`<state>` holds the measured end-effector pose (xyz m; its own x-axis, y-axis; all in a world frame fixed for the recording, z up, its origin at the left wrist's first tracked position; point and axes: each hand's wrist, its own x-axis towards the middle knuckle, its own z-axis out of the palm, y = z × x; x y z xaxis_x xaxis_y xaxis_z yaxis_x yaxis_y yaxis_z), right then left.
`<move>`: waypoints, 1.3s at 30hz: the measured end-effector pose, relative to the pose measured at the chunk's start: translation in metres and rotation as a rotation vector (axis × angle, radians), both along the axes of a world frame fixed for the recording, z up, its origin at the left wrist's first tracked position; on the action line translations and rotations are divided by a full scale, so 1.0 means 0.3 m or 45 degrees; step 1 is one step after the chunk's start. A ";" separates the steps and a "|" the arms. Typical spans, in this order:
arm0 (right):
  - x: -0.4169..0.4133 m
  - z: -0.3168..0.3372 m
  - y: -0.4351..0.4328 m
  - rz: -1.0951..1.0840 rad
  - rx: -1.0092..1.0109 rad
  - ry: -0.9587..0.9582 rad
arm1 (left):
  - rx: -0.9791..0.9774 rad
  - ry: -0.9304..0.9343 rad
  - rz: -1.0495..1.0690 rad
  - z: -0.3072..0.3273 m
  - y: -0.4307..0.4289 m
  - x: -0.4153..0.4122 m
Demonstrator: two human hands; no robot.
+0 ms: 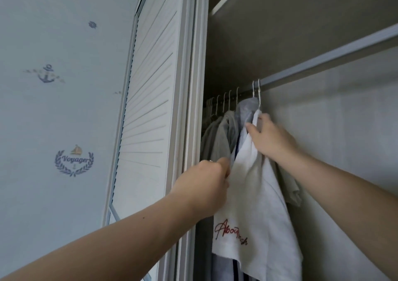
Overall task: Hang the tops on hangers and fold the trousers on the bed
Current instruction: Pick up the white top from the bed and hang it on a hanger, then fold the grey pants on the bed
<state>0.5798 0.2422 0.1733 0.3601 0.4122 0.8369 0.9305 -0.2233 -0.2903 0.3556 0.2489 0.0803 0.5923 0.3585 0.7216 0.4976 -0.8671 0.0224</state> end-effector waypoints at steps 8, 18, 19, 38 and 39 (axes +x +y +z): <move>-0.227 -0.117 -0.091 0.117 0.119 -0.417 | 0.636 -0.068 0.129 -0.050 0.013 -0.241; -0.931 -0.325 -0.153 0.377 -0.034 -0.471 | 0.343 -0.036 0.569 -0.221 -0.062 -0.999; -1.027 -0.362 -0.158 0.437 -0.073 -0.450 | 0.326 -0.017 0.606 -0.252 -0.081 -1.100; -2.874 -1.278 -0.396 1.853 -0.699 -0.828 | -0.526 0.024 1.688 -1.209 -0.935 -2.811; -2.941 -1.333 -0.404 1.911 -0.721 -0.827 | -0.580 0.002 1.732 -1.270 -0.984 -2.861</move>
